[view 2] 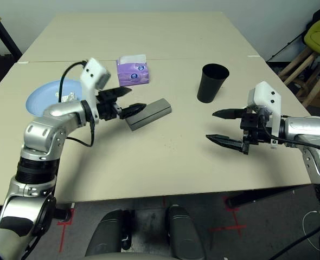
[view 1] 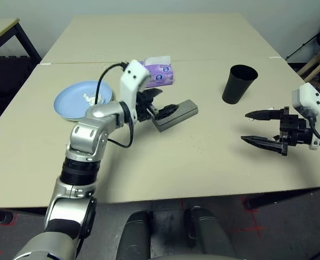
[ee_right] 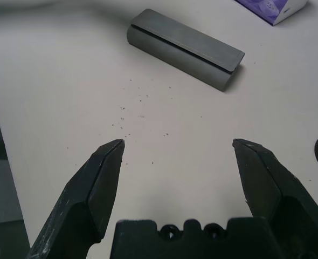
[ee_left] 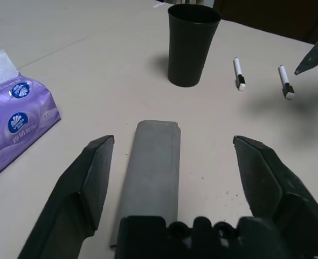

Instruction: Organize and tidy the items on the table.

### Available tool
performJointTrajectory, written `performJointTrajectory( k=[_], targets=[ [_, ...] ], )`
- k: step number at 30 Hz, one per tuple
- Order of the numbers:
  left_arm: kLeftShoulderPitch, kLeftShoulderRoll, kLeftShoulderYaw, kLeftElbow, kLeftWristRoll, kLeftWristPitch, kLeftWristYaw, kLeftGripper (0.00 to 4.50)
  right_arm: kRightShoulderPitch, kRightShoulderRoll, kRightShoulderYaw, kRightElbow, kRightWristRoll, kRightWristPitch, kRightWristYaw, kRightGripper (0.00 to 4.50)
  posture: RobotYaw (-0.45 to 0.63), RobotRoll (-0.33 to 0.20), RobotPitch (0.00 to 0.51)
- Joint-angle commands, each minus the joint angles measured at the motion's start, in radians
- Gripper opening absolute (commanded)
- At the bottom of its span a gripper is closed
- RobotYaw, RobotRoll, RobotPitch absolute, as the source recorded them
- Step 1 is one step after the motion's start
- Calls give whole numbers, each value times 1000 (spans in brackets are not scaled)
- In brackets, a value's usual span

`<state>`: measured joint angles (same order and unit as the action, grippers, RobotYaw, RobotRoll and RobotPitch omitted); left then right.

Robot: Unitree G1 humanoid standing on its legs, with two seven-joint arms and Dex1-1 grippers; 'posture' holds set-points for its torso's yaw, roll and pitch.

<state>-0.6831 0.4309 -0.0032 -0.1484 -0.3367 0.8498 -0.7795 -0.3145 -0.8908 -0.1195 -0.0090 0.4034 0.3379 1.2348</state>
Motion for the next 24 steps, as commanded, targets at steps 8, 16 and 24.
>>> performJointTrajectory(
  k=[8,16,24],
  targets=[
    [80,141,78,-152,-169,-30,-116,4482,-47,11,38,65,-27,-48,12,4500,-34,0,77],
    [238,200,85,-232,-191,-148,-159,4482,-80,21,53,114,-42,-76,16,4500,-12,0,76],
    [308,229,74,-237,-187,-239,-183,4482,-177,14,54,261,-141,-154,-58,4500,-6,0,80]
  ],
)
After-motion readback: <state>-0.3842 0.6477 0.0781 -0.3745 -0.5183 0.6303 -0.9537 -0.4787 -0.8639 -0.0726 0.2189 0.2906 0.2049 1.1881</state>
